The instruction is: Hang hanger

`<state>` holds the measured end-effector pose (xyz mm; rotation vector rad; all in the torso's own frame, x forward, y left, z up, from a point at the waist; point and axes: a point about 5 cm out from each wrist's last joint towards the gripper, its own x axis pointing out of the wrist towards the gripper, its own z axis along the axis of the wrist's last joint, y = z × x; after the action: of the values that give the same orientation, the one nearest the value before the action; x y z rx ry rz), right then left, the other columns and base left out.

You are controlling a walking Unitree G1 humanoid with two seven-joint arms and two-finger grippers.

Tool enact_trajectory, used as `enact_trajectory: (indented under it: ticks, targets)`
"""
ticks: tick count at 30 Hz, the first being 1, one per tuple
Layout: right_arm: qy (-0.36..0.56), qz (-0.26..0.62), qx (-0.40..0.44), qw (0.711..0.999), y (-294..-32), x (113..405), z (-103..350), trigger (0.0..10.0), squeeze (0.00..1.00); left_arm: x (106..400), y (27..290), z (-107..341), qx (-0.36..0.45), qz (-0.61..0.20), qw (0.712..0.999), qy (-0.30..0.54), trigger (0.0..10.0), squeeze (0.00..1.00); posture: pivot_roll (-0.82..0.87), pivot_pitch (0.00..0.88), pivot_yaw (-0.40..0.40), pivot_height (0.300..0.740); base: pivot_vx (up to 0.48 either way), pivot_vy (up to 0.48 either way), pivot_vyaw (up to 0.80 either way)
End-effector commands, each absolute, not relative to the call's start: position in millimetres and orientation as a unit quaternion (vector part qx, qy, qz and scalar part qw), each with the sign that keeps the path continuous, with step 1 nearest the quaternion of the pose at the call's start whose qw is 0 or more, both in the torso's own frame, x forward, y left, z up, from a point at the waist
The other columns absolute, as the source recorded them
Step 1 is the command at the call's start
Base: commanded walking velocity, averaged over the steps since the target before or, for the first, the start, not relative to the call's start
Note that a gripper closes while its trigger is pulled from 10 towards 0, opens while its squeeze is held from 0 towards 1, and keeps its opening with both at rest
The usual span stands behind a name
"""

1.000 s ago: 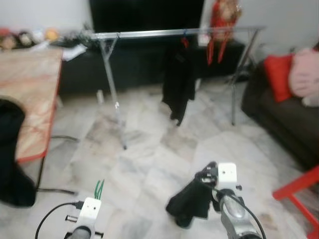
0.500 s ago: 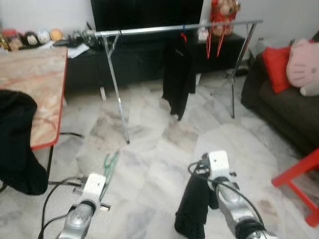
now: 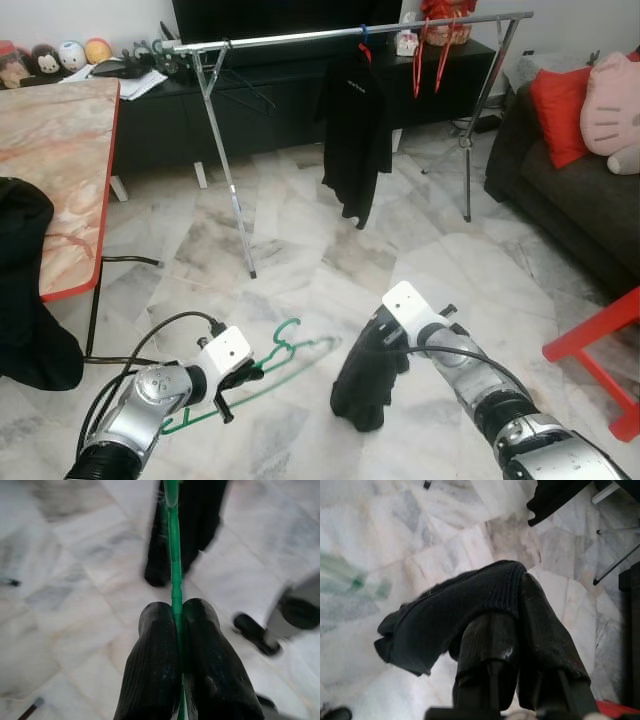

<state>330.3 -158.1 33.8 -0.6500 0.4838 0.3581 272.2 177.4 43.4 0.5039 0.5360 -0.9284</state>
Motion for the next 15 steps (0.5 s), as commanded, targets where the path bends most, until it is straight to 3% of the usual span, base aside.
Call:
enact_trajectory:
  ticks: [1, 7, 15]
  targets:
    - [0.222, 0.176, -0.331, 0.9, -157, 339, 44, 10.0, 0.0, 269, 174, 48, 0.242, -0.459, 0.813, 0.263, 10.0, 0.0, 0.0, 0.0, -0.035, 0.74, 0.0, 0.0, 0.0]
    - [0.217, 0.184, -0.35, 0.893, -152, 342, 48, 10.0, 0.0, 253, 158, 65, 0.232, -0.539, 0.764, 0.27, 10.0, 0.0, 0.01, 0.0, -0.041, 0.74, 0.0, 0.0, 0.0]
    - [0.214, 0.18, -0.35, 0.894, -149, 345, 51, 10.0, 0.0, 254, 135, 79, 0.201, -0.55, 0.775, 0.236, 10.0, 0.0, 0.0, 0.0, -0.042, 0.74, 0.0, 0.0, 0.0]
